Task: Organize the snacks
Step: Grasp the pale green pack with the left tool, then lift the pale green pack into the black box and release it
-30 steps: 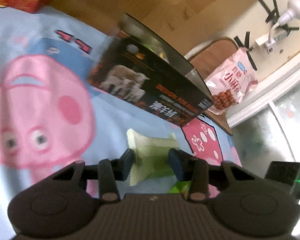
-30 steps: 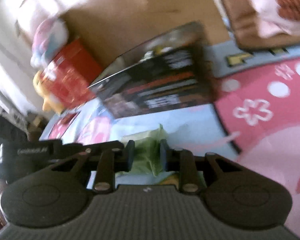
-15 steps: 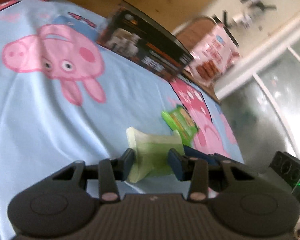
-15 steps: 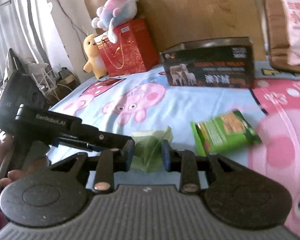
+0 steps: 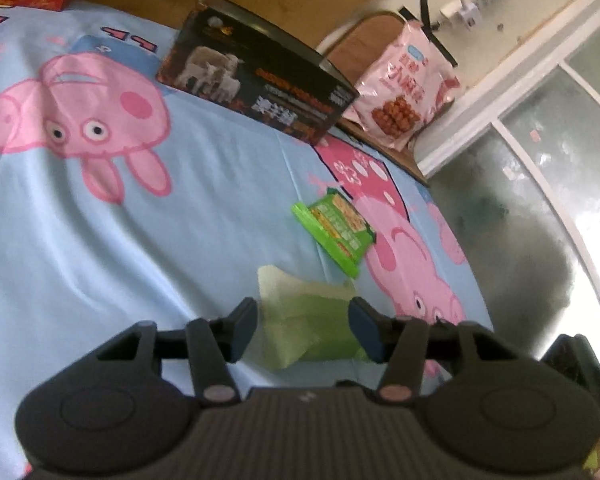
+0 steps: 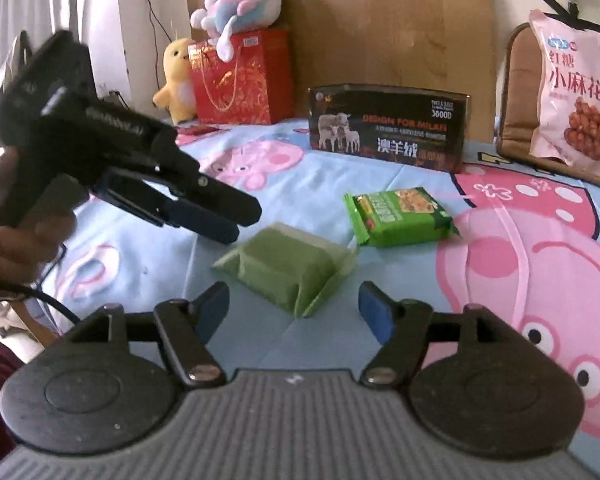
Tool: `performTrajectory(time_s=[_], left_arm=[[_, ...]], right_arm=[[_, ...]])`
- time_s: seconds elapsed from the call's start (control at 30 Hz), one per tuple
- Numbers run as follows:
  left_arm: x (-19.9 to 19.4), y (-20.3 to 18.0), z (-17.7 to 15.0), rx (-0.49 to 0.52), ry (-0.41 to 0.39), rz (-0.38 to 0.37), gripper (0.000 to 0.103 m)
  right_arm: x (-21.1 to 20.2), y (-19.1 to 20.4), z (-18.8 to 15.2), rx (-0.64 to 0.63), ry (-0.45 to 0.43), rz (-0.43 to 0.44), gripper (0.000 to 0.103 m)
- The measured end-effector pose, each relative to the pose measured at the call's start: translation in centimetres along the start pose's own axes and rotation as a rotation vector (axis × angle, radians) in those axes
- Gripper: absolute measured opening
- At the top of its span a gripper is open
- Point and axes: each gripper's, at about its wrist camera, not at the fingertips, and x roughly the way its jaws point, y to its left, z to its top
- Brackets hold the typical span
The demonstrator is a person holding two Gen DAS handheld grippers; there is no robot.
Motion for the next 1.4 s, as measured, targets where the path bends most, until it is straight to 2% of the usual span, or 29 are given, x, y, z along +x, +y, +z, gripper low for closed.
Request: performTrajectory(time_s=[0.07, 0.1, 0.13, 0.2, 0.43, 0.63, 0.7, 0.77, 0.93, 1.1, 1.23, 1.4], left_arm=[[0.5, -0.6, -0.3, 0.034, -0.005, 0.003, 0.051], [0.7, -0.9, -0.4, 0.049, -0.002, 0.004, 0.046], [0.8, -1.2, -0.6, 0.058, 0.002, 0.008, 0.045], [0.5, -1.7, -0.9, 0.079, 0.005, 0.029, 0.043], [-2.9, -1.9, -0.7, 0.046, -0.058, -0.017, 0.043], [-2.1, -1.0, -0.7, 0.012, -0.04, 0.014, 0.043], [-1.9, -0.9, 0.1, 0.012, -0.034, 0.01, 0.043], [-2.0, -1.4, 1.5, 0.042, -0.052, 0.001, 0.043], [-1.6, -4.0, 8.4, 0.149, -0.158, -0.009, 0.043], [1.9, -4.8, 16.5, 0.179, -0.236, 0.022, 0.043], [6.3, -2.7, 21.2, 0.128, -0.221, 0.06, 0.043], [11.1, 0.3, 23.8, 0.073, -0.192, 0.129, 0.045]], right_arm=[[0.3, 0.1, -0.1, 0.001, -0.005, 0.004, 0.071], [0.4, 0.2, 0.0, -0.001, -0.007, 0.005, 0.063], [0.4, 0.6, 0.0, -0.005, -0.011, 0.002, 0.05], [0.5, 1.1, 0.4, -0.012, -0.01, -0.042, 0.044], [-1.1, 1.1, 1.4, 0.021, -0.079, 0.013, 0.04], [0.7, 1.1, 1.4, 0.04, -0.025, 0.038, 0.04], [0.7, 0.9, 1.9, 0.051, -0.036, 0.044, 0.039], [0.5, 0.2, 3.1, 0.063, -0.073, 0.041, 0.039], [1.4, -3.4, 8.5, 0.09, -0.187, 0.015, 0.039], [5.9, -8.5, 14.7, 0.13, -0.241, -0.022, 0.04], [10.9, -11.9, 17.5, 0.148, -0.2, -0.052, 0.04], [15.9, -14.6, 18.3, 0.153, -0.107, -0.099, 0.042]])
